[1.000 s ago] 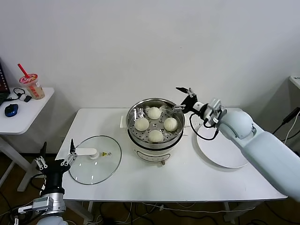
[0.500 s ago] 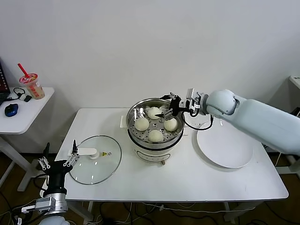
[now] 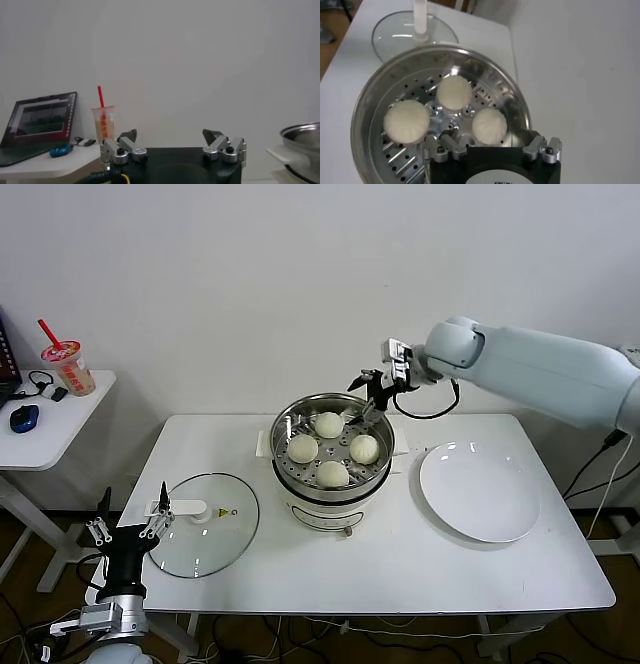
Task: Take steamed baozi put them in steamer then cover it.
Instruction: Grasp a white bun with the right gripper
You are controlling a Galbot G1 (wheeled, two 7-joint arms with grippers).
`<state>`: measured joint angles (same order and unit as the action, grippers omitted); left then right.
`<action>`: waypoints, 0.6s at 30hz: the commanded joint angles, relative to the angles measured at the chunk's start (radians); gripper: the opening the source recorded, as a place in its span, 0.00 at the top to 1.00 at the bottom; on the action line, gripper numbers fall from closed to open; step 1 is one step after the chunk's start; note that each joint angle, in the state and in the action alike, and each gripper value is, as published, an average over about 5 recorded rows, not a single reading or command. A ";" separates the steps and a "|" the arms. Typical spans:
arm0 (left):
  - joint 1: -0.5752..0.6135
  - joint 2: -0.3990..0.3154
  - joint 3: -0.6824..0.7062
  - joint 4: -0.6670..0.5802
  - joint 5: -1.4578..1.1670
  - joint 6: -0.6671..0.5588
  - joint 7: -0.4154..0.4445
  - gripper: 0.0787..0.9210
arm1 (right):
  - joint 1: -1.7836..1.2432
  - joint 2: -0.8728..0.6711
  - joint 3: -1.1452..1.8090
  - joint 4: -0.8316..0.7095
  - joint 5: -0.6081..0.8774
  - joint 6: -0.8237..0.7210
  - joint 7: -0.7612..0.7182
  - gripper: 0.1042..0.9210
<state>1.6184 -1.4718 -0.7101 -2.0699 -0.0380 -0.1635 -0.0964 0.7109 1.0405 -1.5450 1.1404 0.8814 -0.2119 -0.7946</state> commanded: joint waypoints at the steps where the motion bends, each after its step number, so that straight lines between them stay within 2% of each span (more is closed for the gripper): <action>1: 0.002 0.008 -0.003 -0.003 0.003 0.003 -0.001 0.12 | 0.075 0.173 -0.140 -0.148 0.050 -0.038 -0.111 0.12; 18: 0.022 0.054 -0.028 0.012 0.003 -0.031 -0.002 0.12 | -0.079 0.289 -0.071 -0.334 -0.081 -0.031 -0.152 0.12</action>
<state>1.6361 -1.4264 -0.7362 -2.0618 -0.0354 -0.1834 -0.0992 0.6871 1.2671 -1.6269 0.8994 0.8498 -0.2377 -0.9152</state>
